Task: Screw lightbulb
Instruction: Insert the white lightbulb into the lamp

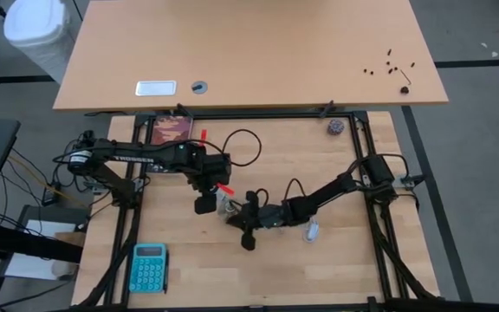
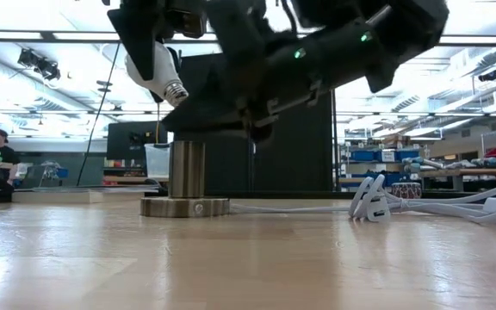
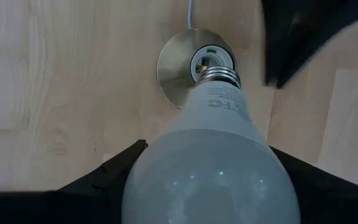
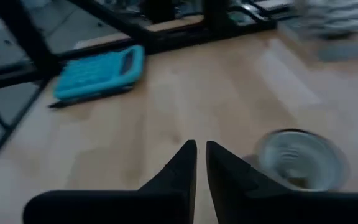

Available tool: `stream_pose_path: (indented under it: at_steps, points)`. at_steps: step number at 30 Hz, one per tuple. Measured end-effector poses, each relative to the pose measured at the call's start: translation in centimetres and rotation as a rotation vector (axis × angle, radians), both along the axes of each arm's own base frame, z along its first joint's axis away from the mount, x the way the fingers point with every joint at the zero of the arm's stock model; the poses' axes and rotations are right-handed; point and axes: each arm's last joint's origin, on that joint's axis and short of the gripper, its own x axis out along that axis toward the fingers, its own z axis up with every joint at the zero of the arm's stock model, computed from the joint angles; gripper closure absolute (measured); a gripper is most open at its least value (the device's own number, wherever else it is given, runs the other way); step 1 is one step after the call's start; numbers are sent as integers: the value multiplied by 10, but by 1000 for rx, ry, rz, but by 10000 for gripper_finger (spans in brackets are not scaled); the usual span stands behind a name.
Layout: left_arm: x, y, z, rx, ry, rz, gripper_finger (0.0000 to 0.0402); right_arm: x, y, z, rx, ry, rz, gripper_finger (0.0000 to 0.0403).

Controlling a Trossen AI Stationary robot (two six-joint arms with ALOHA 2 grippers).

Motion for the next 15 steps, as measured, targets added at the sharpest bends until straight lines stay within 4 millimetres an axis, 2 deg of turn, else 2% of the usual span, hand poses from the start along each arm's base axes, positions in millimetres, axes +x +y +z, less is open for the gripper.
stream_pose_path:
  at_steps: [5, 10, 15]
  points:
    - [0, 0, 0, 7, -6, -8, 128, 1, -9, -2, 4, 18, -5, 366]
    - [1, 0, 0, 10, -9, -13, 128, 1, -10, -3, 7, 37, 21, 369]
    - [1, 0, 0, 14, -11, -11, 128, -1, -16, -10, -32, 100, -68, 372]
